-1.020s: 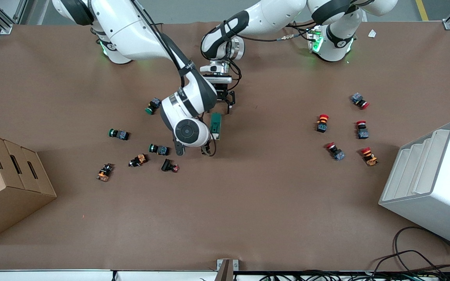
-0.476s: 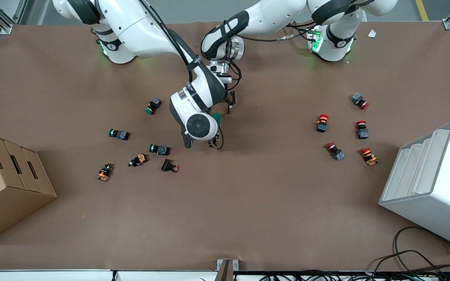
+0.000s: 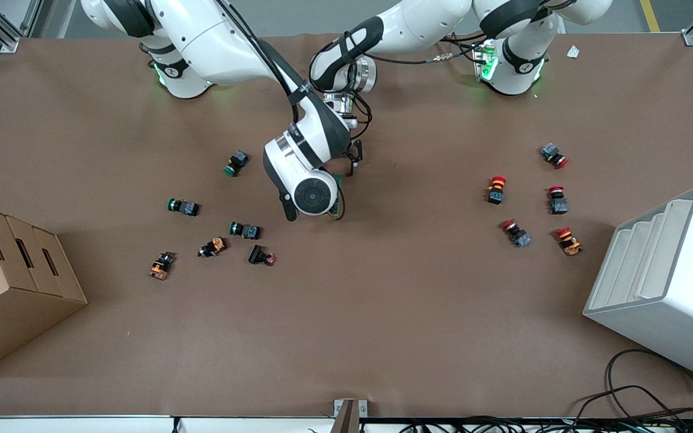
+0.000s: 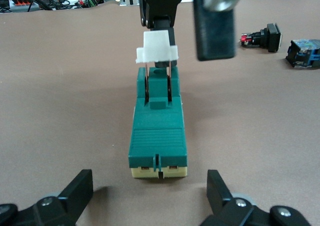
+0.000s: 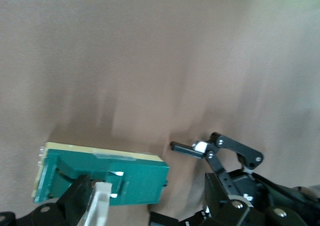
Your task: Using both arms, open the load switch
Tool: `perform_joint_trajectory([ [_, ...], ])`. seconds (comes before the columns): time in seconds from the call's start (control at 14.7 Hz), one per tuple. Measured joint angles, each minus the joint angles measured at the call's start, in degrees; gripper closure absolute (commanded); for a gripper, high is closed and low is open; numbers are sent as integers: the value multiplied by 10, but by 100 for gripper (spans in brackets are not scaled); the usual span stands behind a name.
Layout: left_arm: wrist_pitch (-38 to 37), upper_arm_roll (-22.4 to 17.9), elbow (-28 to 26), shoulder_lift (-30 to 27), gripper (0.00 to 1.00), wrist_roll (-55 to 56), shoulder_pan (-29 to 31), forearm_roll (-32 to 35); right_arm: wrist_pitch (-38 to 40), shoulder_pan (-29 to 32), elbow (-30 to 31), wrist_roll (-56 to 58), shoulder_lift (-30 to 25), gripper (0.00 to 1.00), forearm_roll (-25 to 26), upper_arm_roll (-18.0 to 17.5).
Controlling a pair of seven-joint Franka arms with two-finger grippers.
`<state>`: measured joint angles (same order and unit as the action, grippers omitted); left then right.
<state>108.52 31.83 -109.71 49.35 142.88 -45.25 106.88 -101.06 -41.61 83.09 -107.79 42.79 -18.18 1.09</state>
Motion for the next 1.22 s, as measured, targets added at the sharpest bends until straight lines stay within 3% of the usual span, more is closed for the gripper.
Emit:
perform_joint_trajectory([
  [0.75, -6, 0, 0, 1, 0, 0, -2, 1, 30, -6, 4, 17, -4, 0, -9, -30],
  [1.22, -7, 0, 0, 2, 0, 0, -2, 1, 32, -17, 28, 53, -4, 0, -9, -29],
])
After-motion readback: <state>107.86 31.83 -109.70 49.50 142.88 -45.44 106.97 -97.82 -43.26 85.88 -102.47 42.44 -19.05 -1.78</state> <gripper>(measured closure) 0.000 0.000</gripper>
